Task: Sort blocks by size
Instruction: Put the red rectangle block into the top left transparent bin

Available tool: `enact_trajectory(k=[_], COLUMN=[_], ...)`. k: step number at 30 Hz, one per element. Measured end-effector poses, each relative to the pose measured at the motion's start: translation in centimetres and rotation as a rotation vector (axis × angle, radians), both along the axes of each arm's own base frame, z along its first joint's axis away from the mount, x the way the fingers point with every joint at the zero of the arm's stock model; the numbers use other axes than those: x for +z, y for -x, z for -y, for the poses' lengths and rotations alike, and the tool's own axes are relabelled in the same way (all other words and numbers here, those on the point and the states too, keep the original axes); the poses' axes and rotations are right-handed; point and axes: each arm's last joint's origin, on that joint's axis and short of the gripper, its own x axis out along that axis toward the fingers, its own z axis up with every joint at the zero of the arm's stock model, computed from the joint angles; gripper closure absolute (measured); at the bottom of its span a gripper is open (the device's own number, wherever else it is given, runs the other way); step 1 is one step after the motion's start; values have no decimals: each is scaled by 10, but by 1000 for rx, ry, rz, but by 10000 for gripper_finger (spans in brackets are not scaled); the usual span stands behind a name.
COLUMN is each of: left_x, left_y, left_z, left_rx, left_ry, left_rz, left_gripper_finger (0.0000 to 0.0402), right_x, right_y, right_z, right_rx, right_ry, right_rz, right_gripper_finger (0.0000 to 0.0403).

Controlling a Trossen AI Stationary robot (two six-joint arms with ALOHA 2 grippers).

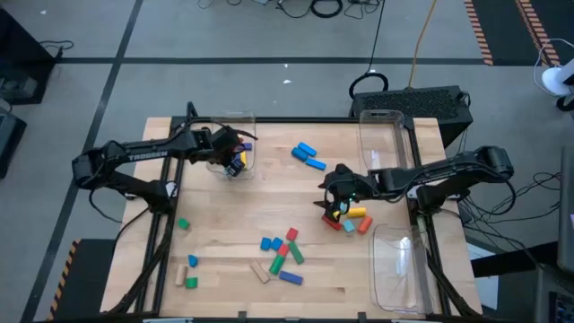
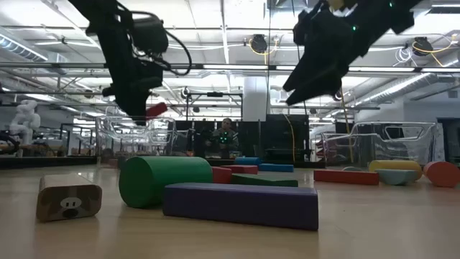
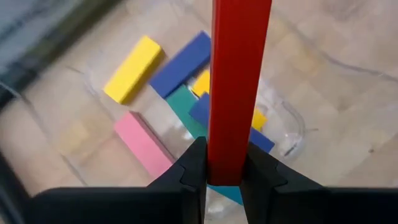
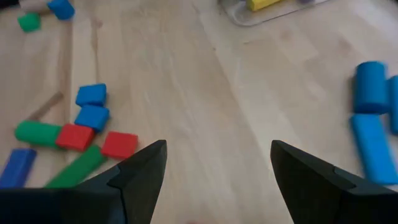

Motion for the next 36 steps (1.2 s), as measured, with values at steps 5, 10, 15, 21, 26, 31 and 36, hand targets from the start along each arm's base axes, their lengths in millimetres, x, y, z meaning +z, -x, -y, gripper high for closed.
enact_trajectory(k=[5, 10, 15, 21, 26, 31, 36], left_x=[-9, -12, -11, -10, -3, 10, 22], left_y=[1, 2, 2, 0, -4, -11, -23], left_z=[-9, -13, -13, -12, -6, 1, 16], left_rx=[-4, -2, -28, -87, -139, -234, -393], left_ry=[56, 59, 50, 26, -28, -120, -227], left_rz=[-34, -49, -57, -60, -19, 57, 136], left_gripper_finger=[310, 299, 297, 296, 295, 295, 295], right_x=[-30, -58, -66, -71, -72, -75, -90], right_y=[-8, -11, -2, 8, 12, 13, 11], right_z=[-9, -17, -22, -29, -39, -44, -46], right_rx=[-36, -66, -110, -99, -96, -93, -96], right_ry=[-63, -103, -126, -137, -147, -118, -77], right_rz=[-70, -199, -304, -410, -435, -446, -502], right_gripper_finger=[131, 131, 131, 131, 131, 143, 168])
